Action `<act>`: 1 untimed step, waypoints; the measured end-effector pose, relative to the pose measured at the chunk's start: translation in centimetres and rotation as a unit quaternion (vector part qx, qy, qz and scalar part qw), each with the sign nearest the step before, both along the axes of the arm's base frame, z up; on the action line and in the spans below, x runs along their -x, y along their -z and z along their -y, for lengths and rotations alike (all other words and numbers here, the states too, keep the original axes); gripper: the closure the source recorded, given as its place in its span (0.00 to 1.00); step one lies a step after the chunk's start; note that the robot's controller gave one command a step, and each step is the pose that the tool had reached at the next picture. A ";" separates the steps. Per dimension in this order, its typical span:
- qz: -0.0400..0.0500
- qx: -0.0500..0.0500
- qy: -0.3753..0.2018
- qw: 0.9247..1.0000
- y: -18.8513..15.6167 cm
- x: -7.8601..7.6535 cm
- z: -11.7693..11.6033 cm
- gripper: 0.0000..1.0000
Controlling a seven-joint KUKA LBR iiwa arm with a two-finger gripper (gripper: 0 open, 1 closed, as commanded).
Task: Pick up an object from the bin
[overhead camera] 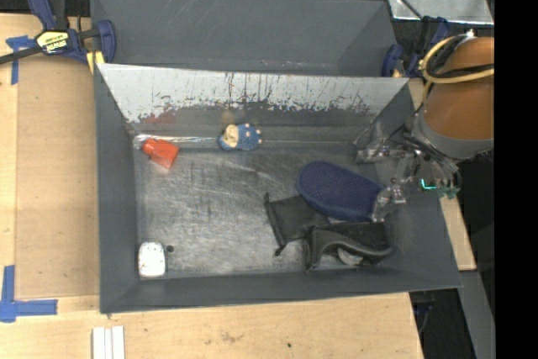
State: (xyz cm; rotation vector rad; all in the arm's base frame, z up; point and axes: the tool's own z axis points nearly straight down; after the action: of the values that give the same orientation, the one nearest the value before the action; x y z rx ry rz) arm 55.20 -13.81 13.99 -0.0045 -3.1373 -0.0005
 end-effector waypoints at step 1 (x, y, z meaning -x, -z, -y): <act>0.006 0.001 -0.004 1.000 6.6 -1.4 -1.1 0.00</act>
Offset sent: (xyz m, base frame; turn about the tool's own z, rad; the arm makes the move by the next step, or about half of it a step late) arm 0.0115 0.0119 -0.0676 -0.0073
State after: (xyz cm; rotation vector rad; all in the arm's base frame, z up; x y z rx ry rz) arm 56.64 -12.68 7.35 0.0068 -3.1501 0.0018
